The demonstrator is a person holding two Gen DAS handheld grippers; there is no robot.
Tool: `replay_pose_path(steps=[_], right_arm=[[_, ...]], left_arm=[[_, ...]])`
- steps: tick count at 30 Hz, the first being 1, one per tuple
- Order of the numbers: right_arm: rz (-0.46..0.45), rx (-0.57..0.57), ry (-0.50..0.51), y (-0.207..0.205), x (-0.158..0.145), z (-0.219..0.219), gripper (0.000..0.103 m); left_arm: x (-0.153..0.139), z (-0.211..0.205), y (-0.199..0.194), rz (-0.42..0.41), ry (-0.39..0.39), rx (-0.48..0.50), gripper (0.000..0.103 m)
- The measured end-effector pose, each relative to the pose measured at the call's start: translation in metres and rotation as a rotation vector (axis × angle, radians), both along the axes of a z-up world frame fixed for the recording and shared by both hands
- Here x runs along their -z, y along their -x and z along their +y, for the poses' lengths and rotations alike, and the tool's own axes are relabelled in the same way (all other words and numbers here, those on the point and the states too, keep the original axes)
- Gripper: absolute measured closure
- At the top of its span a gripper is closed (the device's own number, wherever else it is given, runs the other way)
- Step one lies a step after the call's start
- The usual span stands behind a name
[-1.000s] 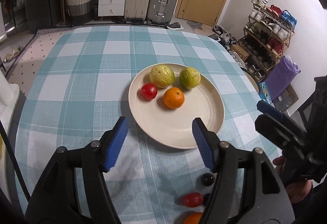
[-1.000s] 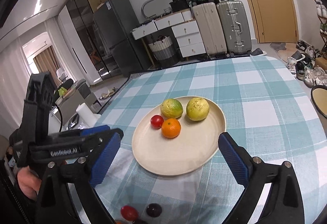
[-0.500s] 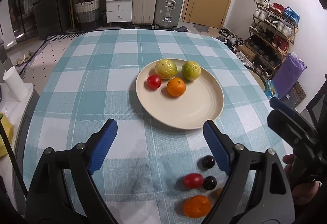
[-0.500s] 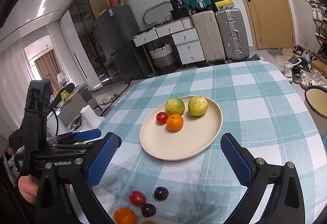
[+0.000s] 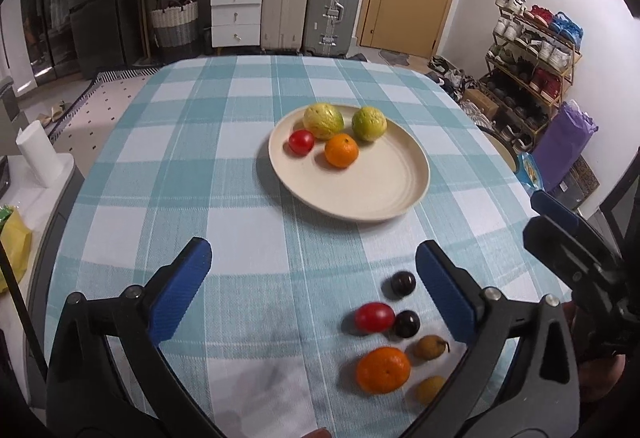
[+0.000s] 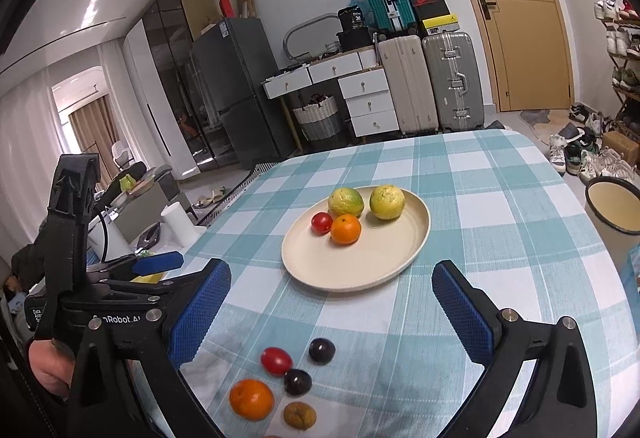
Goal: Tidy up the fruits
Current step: 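Withdraw both tools from the plate toward the remaining fruits, then lower the left tool onto the large orange and close its fingers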
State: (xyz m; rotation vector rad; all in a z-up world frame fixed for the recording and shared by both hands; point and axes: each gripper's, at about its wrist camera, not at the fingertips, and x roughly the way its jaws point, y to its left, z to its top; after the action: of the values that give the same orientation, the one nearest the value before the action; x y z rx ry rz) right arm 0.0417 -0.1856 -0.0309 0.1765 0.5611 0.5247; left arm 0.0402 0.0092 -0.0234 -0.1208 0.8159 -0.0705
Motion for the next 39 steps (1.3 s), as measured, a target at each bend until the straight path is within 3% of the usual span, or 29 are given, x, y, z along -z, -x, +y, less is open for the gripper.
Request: replay_pose_path(steps=[9,14,21,27,33,39], right_arm=[[0.011,-0.007,0.042,0.014,0.007,0.002,0.0],[0.061,-0.006,0.068,0.018,0.014,0.001,0.0],[0.081,-0.015,0.115,0.024,0.02,0.0,0.0],[0.115,-0.015,0.095,0.023,0.023,-0.005,0.0],[0.127,-0.018,0.098,0.022,0.025,-0.007,0.0],[0.158,-0.015,0.098,0.02,0.032,-0.007,0.0]], left_arm=[[0.014,0.001,0.016,0.031,0.018,0.002,0.001],[0.027,-0.002,0.023,0.064,0.043,0.025,0.001],[0.04,-0.011,0.03,0.106,0.057,0.083,0.001],[0.051,-0.024,0.034,0.133,0.042,0.143,0.001],[0.061,-0.028,0.034,0.152,0.075,0.194,0.002],[0.069,-0.027,0.033,0.175,0.109,0.22,0.017]])
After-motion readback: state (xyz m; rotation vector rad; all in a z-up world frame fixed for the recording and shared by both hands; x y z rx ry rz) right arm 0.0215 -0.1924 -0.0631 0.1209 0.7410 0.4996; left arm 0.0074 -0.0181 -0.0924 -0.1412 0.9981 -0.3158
